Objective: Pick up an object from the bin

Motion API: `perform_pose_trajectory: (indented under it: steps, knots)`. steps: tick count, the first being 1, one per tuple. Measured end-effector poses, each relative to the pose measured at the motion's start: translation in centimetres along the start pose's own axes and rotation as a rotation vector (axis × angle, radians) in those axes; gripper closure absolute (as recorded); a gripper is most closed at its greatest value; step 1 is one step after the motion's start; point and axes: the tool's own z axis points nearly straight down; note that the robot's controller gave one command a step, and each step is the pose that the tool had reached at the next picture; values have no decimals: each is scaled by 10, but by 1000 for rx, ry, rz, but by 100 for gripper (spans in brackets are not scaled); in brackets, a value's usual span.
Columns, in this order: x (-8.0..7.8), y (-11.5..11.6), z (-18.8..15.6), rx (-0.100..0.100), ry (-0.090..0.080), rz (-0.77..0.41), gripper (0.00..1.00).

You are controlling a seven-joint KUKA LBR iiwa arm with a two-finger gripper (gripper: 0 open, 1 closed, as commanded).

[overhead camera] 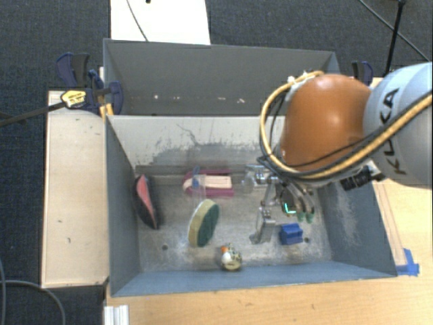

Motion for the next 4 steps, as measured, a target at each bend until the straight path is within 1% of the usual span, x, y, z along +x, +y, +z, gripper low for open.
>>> perform_pose_trajectory:
  steps: [1, 2, 3, 4]
  knots:
    - [-14, 67, 92, -2, -1, 15, 0]
    - [-42, 35, 159, -2, -9, -242, 0]
    - [3, 63, 156, 0, -13, -440, 0]
    - [2, 78, 160, 2, -18, -1060, 0]
